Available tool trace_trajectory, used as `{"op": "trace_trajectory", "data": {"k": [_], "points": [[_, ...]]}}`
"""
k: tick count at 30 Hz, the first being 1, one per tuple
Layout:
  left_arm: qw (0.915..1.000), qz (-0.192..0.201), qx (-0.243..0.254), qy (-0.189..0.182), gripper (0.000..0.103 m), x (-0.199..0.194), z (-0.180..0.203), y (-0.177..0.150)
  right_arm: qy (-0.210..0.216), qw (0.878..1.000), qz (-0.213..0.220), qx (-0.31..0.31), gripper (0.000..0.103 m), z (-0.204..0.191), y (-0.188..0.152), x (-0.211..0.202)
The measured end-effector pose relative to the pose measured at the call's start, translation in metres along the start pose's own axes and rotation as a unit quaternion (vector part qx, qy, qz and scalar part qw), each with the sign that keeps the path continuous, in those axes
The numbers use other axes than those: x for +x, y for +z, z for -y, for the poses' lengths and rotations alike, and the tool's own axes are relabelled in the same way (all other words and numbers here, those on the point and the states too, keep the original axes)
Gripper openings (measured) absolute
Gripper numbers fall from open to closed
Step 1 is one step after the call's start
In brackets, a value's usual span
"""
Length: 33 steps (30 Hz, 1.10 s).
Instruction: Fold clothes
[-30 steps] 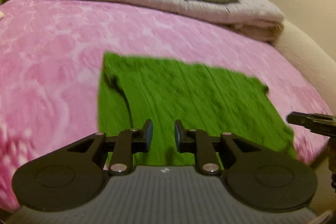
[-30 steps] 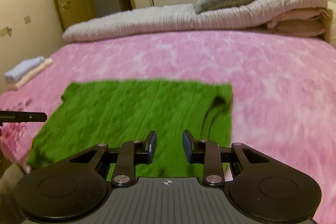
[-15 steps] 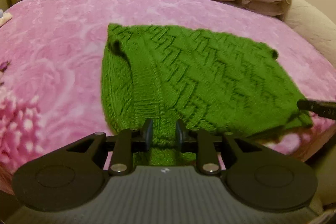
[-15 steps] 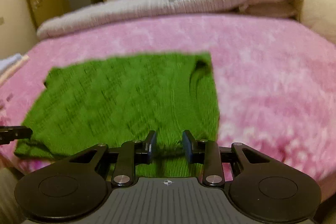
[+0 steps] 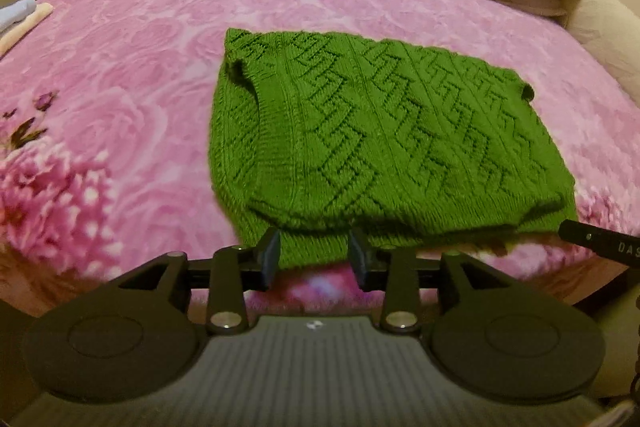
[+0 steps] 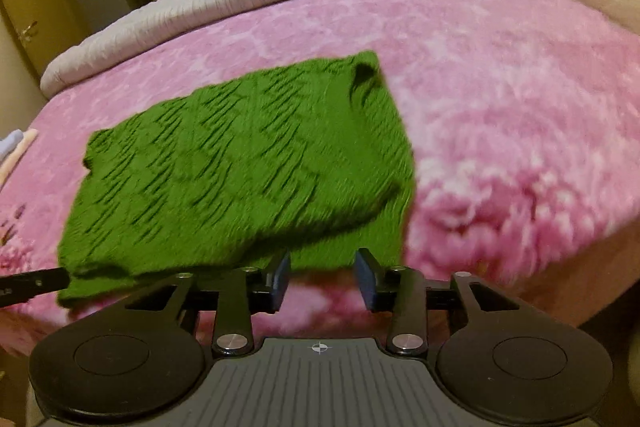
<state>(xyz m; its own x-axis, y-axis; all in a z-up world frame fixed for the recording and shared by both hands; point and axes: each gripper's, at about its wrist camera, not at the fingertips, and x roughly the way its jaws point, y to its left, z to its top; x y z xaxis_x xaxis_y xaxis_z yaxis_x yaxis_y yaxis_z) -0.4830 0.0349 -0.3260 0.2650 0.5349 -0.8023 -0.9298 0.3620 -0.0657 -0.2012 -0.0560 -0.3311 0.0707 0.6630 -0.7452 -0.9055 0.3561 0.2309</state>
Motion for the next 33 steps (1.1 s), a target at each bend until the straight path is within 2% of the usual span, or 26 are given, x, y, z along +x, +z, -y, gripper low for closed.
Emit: {"op": "trace_trajectory", "data": {"k": [7,19,33], "points": [[0.9999,0.003,0.007,0.009,0.039,-0.023,0.007,-0.013,0.004,1.000,0.009,0.006,0.049,-0.012,-0.010,-0.025],[0.9996,0.014,0.019,0.012,0.042,-0.050,0.009,-0.030,0.025,0.999,0.026,-0.014,0.051,-0.029,-0.022,-0.053],[0.9996,0.025,0.008,-0.010,0.042,-0.059,-0.002,-0.036,0.010,0.999,0.029,-0.010,0.051,-0.030,-0.022,-0.058]]}}
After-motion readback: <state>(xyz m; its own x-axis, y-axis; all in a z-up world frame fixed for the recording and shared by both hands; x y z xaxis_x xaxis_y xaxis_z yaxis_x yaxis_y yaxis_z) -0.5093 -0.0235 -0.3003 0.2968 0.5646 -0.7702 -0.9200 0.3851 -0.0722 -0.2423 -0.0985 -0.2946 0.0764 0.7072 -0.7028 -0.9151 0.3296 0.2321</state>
